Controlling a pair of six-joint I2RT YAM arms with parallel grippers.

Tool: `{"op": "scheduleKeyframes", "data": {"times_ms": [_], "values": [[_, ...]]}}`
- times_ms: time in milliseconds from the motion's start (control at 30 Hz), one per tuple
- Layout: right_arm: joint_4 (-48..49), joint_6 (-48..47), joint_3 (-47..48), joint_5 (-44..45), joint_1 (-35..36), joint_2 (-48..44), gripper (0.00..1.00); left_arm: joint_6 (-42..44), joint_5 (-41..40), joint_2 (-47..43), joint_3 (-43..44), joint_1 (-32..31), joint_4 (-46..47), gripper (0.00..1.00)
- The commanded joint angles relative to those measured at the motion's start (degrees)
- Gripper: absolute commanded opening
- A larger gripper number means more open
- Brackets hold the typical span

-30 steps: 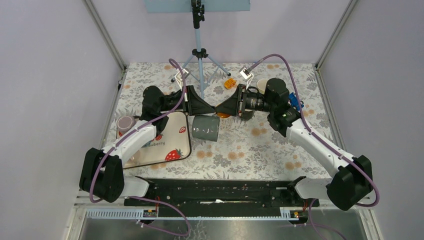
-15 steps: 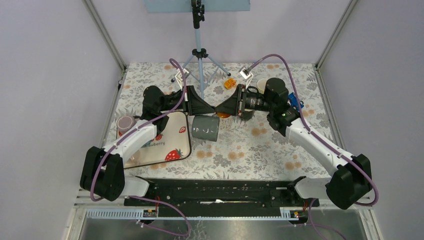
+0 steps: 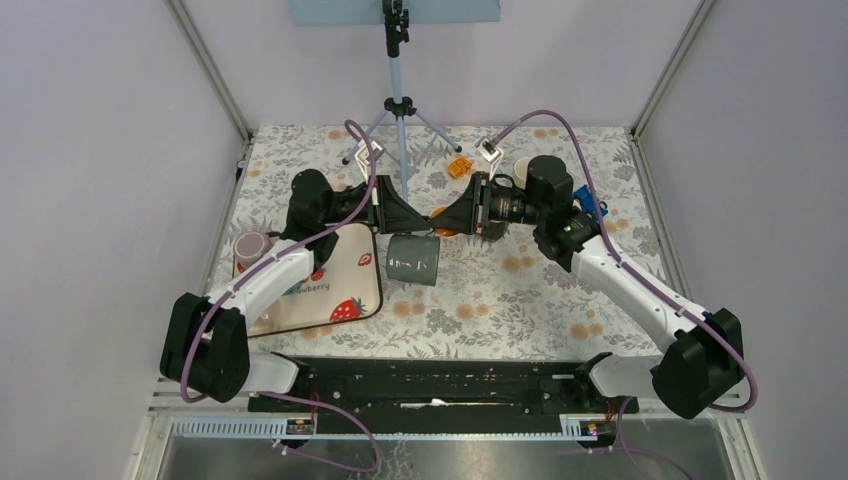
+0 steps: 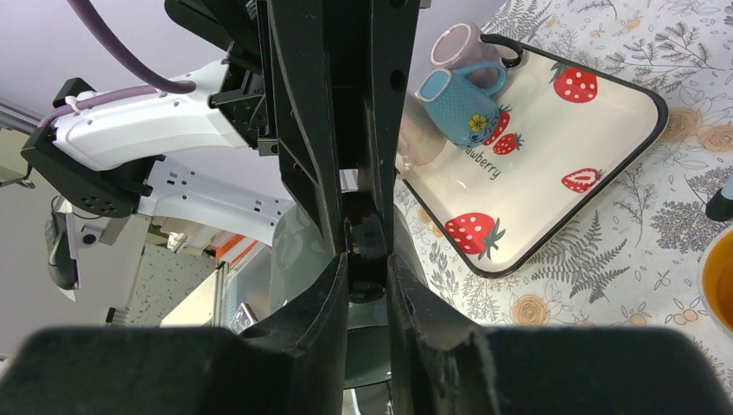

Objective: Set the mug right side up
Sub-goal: Turn over the cup on the tray.

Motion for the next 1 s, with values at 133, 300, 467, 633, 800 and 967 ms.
{"op": "scheduleKeyframes", "data": {"times_ms": [133, 300, 467, 633, 800, 967], "values": [[1.84, -1.24, 1.81, 1.79, -0.8, -0.34, 0.0, 0.34, 3.02, -2.32, 0.67, -0.64, 2.72, 0.22], [1.95, -1.35, 1.34, 2.13, -1.47, -0.67, 0.0, 0.29, 3.55, -1.96, 0.32, -0.37, 2.79, 0.19], [1.26, -1.7, 1.23, 2.27, -2.32, -0.81, 0.0, 1.01, 3.86, -2.0, 0.14, -0.04, 2.01, 0.22], [1.07, -1.63, 0.97, 2.51, -2.58, -0.78, 0.0, 2.19, 3.76, -1.95, -0.02, 0.0, 0.37, 0.24], [0.59, -1.76, 0.77, 3.14, -2.59, -0.76, 0.0, 6.11, 3.41, -1.78, 0.23, 0.04, -4.73, 0.21], [-0.56, -2.85, 0.7, 3.9, -2.68, -0.79, 0.0, 8.75, 3.22, -1.82, 0.06, 0.02, -7.99, 0.22]]}}
